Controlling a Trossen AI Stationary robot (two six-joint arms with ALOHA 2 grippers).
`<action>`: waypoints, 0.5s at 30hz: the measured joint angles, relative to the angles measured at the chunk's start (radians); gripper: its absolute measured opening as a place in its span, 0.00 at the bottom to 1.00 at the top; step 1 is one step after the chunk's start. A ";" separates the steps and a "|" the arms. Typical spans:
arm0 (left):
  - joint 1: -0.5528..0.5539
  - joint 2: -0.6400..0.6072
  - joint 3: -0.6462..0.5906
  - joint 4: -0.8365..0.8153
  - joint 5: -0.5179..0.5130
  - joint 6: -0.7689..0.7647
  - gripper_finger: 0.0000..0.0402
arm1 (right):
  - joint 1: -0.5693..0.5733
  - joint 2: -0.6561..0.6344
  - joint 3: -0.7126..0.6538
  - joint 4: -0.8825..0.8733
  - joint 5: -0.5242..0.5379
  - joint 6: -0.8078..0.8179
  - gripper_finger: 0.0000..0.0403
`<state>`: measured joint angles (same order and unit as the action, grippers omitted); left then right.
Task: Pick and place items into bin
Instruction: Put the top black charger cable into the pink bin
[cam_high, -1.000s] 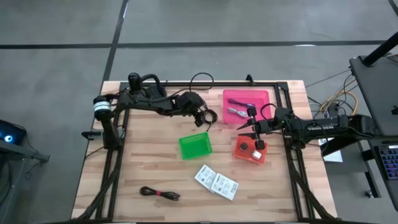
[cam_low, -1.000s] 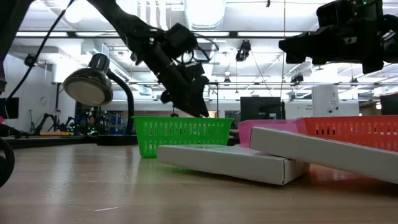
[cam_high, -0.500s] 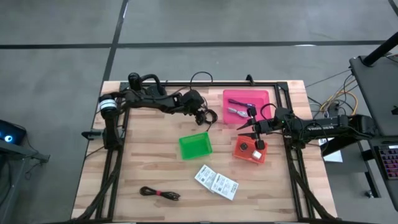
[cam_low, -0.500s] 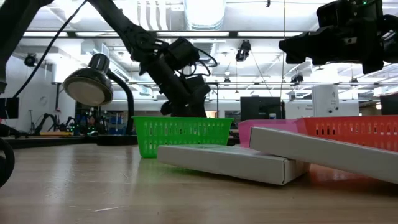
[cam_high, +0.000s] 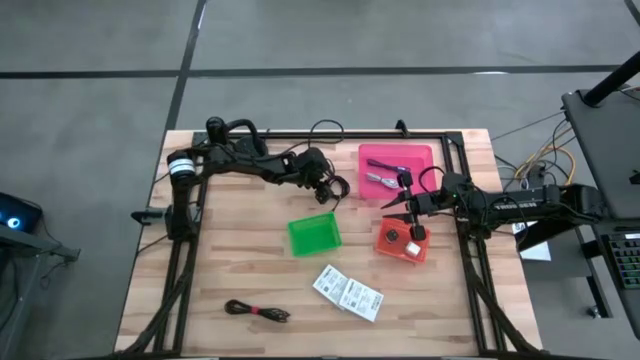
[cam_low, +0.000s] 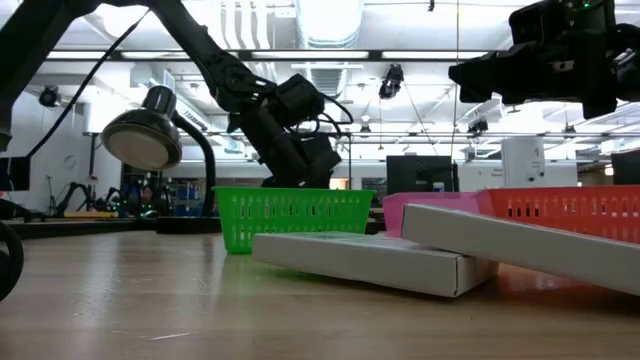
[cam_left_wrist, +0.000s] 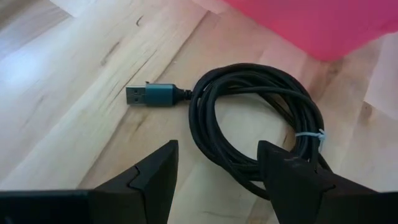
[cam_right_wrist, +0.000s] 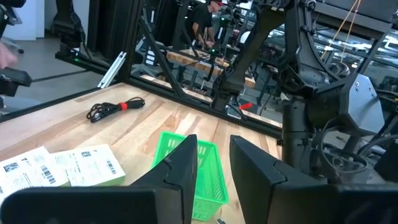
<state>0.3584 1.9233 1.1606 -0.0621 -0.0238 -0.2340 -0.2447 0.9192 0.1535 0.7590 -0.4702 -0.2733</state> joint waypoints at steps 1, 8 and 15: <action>0.000 0.002 0.000 0.000 0.000 -0.002 0.51 | 0.000 0.000 0.000 0.000 0.000 0.000 0.20; 0.001 0.032 0.002 0.007 0.000 -0.017 0.51 | 0.000 0.000 0.000 0.000 0.000 0.000 0.20; 0.003 0.054 0.007 0.037 0.001 0.029 0.49 | 0.000 0.000 0.000 0.000 0.000 0.001 0.20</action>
<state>0.3611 1.9770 1.1675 -0.0247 -0.0227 -0.2052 -0.2451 0.9192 0.1535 0.7593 -0.4702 -0.2726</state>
